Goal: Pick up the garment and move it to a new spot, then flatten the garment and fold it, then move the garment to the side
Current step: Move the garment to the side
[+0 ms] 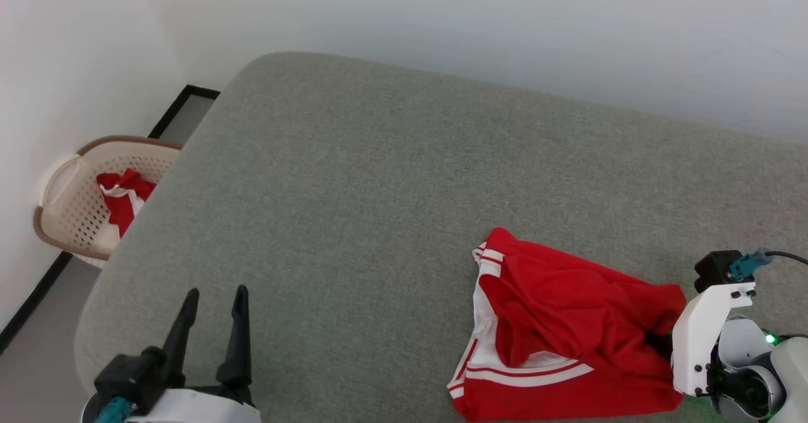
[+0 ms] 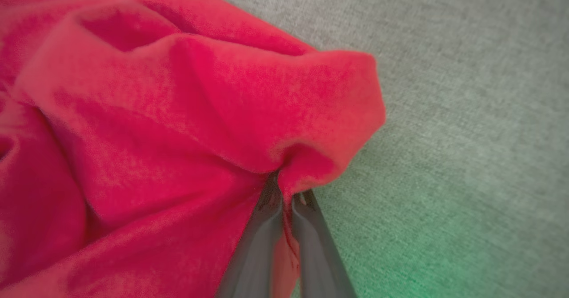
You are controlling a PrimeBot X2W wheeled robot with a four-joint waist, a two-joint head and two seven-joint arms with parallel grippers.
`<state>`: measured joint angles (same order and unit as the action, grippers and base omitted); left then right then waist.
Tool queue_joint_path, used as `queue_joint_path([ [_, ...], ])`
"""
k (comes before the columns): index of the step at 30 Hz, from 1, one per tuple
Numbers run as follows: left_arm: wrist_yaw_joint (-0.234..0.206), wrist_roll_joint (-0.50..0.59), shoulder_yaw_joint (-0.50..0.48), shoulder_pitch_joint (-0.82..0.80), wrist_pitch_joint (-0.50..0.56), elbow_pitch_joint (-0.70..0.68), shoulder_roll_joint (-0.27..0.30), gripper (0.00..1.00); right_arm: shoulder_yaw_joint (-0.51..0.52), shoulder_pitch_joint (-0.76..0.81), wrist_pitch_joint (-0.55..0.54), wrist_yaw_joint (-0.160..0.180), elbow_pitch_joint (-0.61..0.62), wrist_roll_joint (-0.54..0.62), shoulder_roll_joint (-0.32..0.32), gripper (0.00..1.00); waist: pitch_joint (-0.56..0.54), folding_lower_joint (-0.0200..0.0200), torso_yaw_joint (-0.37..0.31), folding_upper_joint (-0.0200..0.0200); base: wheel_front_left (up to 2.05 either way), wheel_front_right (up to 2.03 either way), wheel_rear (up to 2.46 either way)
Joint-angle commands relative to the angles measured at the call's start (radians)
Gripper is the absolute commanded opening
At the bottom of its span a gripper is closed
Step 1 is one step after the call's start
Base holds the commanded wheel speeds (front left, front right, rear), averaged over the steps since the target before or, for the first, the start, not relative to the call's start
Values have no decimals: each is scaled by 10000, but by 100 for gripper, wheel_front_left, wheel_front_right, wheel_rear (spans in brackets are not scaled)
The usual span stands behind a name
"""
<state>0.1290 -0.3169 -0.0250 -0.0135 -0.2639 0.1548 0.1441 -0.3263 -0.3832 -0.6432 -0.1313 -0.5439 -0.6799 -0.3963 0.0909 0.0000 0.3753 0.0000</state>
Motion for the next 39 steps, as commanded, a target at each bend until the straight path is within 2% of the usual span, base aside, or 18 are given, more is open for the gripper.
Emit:
queue_joint_path([
  [1, 17, -22, -32, -81, 4, 8, -14, 100, -250, 228, -149, 12, -186, -78, 125, 0, -10, 0, -28, 0, 0, 0, 0],
  [7, 18, 93, -101, -26, 4, -114, -32, 100, -597, -56, 163, 10, 708, -209, -455, 0, -158, 0, -304, 0, 0, 0, 0],
  [20, 19, 87, 130, -227, 4, -319, 219, 100, -1390, -779, 696, 10, 2607, -171, -1939, 0, -275, 0, -1346, 0, 0, 0, 0],
  [30, 19, 56, 451, -923, 4, -445, 317, 100, -1561, -1518, 910, 10, 3374, -261, -2945, 0, 214, 0, -2015, 0, 0, 0, 0],
  [39, 20, 97, 695, -1911, 6, -648, 490, 100, -1587, -2531, 1180, 10, 3599, -307, -3941, 0, 1173, 0, -2855, 0, 0, 0, 0],
])
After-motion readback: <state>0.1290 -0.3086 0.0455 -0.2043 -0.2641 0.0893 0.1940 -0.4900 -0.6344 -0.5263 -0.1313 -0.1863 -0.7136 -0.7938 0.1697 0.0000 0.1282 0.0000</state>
